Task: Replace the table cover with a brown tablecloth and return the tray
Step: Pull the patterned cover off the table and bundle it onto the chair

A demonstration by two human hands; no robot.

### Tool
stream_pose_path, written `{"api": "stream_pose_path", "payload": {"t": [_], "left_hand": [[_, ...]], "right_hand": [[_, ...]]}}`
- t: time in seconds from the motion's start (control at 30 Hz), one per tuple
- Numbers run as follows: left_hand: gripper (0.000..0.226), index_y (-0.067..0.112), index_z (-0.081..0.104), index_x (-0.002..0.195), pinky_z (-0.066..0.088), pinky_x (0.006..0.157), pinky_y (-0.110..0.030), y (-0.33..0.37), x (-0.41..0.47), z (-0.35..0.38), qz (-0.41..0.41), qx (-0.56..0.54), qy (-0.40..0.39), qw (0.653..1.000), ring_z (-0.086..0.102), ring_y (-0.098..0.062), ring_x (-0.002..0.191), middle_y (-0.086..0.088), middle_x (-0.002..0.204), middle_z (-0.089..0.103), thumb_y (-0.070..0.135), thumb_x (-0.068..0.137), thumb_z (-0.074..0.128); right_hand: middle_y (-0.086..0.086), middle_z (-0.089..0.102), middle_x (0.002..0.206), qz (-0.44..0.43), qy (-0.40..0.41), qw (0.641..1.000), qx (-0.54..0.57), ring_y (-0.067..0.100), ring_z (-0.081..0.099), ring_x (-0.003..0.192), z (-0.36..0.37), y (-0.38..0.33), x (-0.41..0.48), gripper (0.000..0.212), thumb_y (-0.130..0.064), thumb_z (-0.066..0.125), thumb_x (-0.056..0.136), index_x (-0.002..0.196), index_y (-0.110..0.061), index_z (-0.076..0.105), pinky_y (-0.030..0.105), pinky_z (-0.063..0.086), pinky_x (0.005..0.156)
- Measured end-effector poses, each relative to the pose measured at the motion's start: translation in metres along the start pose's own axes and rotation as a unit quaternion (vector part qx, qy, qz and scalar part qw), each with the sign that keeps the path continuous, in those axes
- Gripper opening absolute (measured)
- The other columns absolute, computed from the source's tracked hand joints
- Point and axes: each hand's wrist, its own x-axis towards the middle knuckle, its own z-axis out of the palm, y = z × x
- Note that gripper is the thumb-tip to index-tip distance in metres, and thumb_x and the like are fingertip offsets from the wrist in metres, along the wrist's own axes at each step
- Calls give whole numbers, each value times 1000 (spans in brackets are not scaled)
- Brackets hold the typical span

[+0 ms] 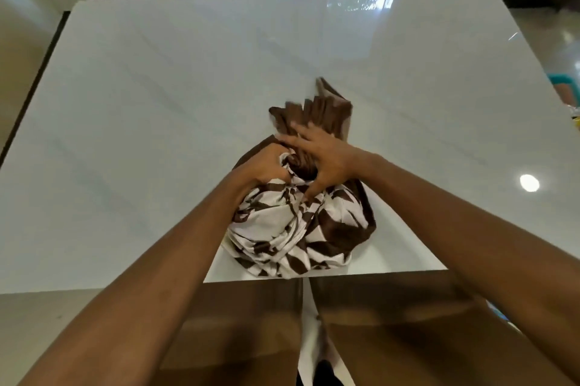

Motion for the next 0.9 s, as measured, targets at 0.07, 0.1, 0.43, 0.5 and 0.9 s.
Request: {"api": "stream_pose_path", "payload": {"t": [0.07,0.1,0.43,0.5,0.9], "left_hand": [[27,6,72,88,53,69,-37,6,-1,4,-10,23,8,1000,62,-13,69,-6,81,71,-4,64,76],[20,7,72,82,53,66,-42,6,-3,5,-14,44,22,999,62,-18,65,-8,76,71,1,64,78],[122,42,26,151,32,114,-56,5,-104,21,-232,64,254,937,32,-24,145,1,160,33,92,48,67],[127,35,20,155,34,114,-51,2,-119,37,-262,-50,191,945,37,-27,143,-3,158,35,74,52,83],[30,27,61,79,45,70,-24,48,-162,152,-106,-81,121,984,59,-3,69,11,75,64,0,71,73]], "right_hand": [[4,44,152,14,-45,998,39,27,43,138,1,-3,2,110,-65,87,56,149,-30,40,49,35,116],[-1,56,137,30,-32,998,43,23,55,123,2,-6,3,97,-63,87,56,138,-28,50,45,45,106],[-13,68,91,127,60,986,87,21,67,93,27,-35,-41,43,-54,74,67,104,-37,64,35,52,80],[-8,70,101,133,65,985,87,23,67,99,33,-37,-54,54,-55,76,66,115,-39,61,40,54,87],[1,64,125,156,-130,964,172,24,60,114,47,-49,-163,61,-33,86,72,125,-24,59,34,47,99]]}}
